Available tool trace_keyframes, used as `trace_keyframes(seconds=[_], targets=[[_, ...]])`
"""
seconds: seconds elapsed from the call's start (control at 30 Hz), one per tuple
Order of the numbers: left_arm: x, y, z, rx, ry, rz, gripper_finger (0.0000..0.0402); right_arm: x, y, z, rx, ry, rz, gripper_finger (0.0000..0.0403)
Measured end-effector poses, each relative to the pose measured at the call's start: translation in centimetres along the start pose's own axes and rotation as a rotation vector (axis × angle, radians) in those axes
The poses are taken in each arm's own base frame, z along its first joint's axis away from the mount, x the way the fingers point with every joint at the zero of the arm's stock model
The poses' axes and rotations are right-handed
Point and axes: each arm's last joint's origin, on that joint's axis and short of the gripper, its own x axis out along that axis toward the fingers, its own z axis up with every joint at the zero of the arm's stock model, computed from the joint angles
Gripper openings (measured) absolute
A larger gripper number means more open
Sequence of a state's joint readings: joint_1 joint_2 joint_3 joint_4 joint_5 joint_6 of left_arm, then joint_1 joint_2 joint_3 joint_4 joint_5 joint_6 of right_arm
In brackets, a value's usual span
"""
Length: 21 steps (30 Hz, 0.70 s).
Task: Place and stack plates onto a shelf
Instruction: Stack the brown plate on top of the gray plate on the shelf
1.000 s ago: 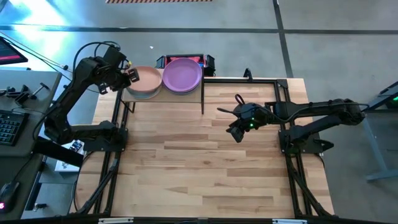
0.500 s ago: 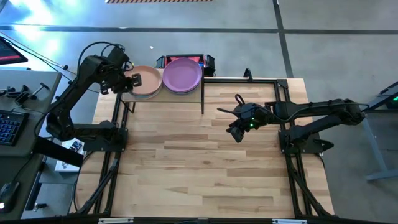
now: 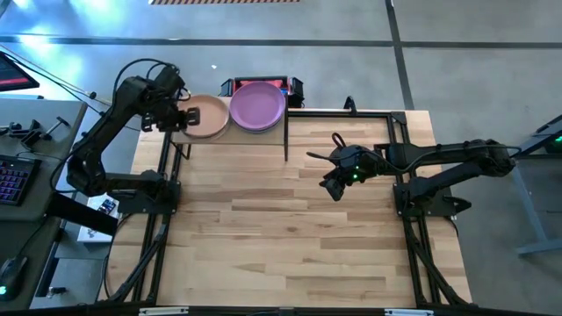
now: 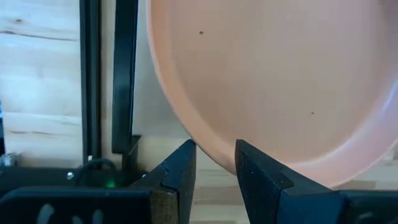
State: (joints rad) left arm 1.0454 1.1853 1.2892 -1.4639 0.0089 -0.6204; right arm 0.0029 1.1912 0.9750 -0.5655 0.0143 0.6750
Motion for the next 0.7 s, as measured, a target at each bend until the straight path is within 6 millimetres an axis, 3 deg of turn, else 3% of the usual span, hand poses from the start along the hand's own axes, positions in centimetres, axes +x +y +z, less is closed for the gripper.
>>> trace_keyframes(seconds=[0.37,0.7], targets=[[1.6,-0.9,1.2,0.049,0.071,0.015,0.01,0.0,0.0,0.0,0.007,-0.003,-0.003,0.0145],[1.7,-0.9,0.9,0.071,0.134,-0.011,0.01,0.0,0.0,0.0,0.009,-0.003,-0.003,0.0145]])
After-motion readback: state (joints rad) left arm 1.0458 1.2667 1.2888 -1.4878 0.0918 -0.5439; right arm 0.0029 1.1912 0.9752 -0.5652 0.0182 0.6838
